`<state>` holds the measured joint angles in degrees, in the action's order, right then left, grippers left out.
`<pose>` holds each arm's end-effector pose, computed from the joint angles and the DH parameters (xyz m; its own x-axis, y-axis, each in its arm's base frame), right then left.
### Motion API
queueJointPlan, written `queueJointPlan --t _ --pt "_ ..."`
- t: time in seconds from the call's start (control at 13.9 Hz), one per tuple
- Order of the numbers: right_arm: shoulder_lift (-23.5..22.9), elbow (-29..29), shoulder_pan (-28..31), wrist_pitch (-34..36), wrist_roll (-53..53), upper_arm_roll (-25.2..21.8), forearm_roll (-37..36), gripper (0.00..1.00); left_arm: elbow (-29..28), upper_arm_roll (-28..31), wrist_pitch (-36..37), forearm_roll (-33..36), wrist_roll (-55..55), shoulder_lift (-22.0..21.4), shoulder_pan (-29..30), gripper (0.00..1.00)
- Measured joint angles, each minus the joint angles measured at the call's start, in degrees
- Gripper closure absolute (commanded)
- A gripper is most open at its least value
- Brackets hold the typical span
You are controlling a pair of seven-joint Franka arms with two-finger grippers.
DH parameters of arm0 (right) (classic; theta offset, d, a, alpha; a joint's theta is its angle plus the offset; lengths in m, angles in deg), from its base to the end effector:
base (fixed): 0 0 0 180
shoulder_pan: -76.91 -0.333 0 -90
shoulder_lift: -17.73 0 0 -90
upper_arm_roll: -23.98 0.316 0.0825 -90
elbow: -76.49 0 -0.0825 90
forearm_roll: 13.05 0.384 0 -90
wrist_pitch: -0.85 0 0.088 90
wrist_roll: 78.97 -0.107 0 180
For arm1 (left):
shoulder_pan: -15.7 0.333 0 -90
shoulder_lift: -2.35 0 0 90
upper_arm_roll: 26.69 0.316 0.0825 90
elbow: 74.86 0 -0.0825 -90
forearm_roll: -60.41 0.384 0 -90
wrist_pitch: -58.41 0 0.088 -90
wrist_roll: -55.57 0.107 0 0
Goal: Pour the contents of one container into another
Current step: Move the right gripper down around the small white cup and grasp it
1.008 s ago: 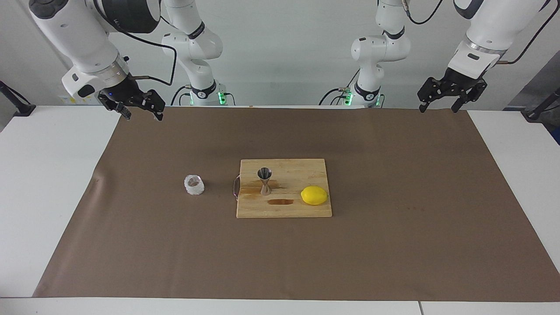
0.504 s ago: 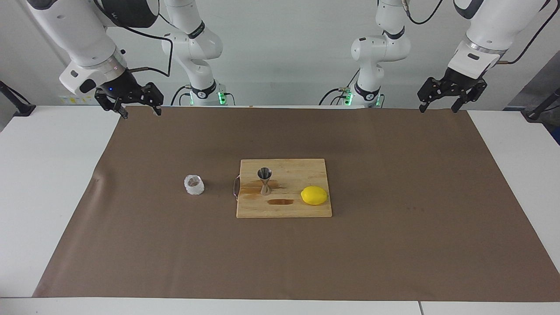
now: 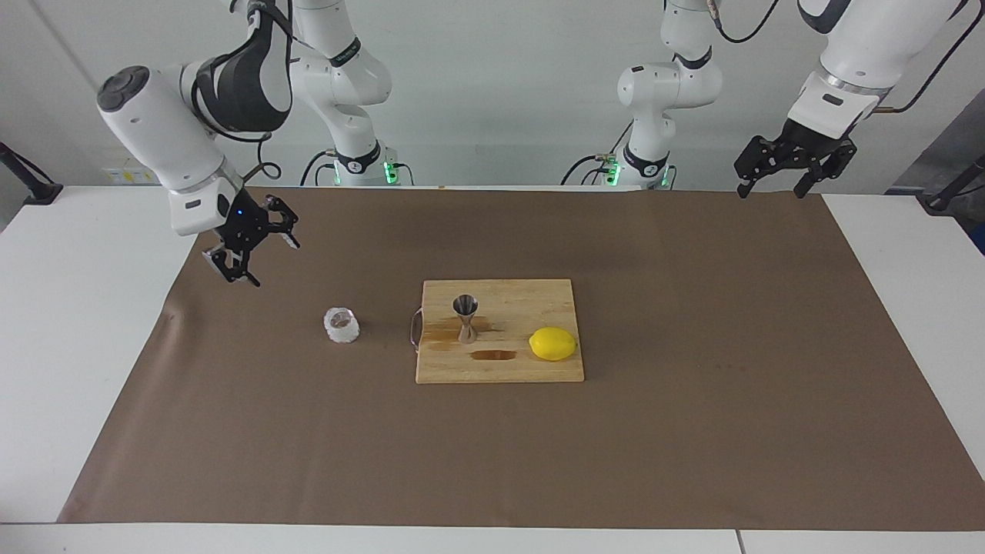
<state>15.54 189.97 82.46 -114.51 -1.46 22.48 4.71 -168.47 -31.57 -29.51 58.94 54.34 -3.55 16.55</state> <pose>0.5629 -0.0514 0.4487 0.4514 0.8529 0.2624 0.8911 -0.4463 -0.0824 0.5168 -0.0418 0.6467 0.9988 -0.0494 0.0029 -0.0494 -0.9986 0.0170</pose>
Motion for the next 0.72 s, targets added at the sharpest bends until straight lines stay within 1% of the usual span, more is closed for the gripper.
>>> queueJointPlan --t 0.22,0.36,0.5,0.72 --pt "-4.73 1.01 0.21 -4.22 8.63 0.04 6.85 0.00 0.00 0.00 0.00 0.00 0.00 0.00 0.00 0.00" --pt "-6.77 2.21 0.04 -7.44 14.34 0.17 12.14 0.00 0.00 0.00 0.00 0.00 0.00 0.00 0.00 0.00" --pt "-7.82 3.54 0.00 -9.02 18.04 0.27 14.86 0.00 0.00 0.00 0.00 0.00 0.00 0.00 0.00 0.00" --pt "-8.01 5.40 -0.26 -9.08 21.18 0.40 16.84 0.00 0.00 0.00 0.00 0.00 0.00 0.00 0.00 0.00"
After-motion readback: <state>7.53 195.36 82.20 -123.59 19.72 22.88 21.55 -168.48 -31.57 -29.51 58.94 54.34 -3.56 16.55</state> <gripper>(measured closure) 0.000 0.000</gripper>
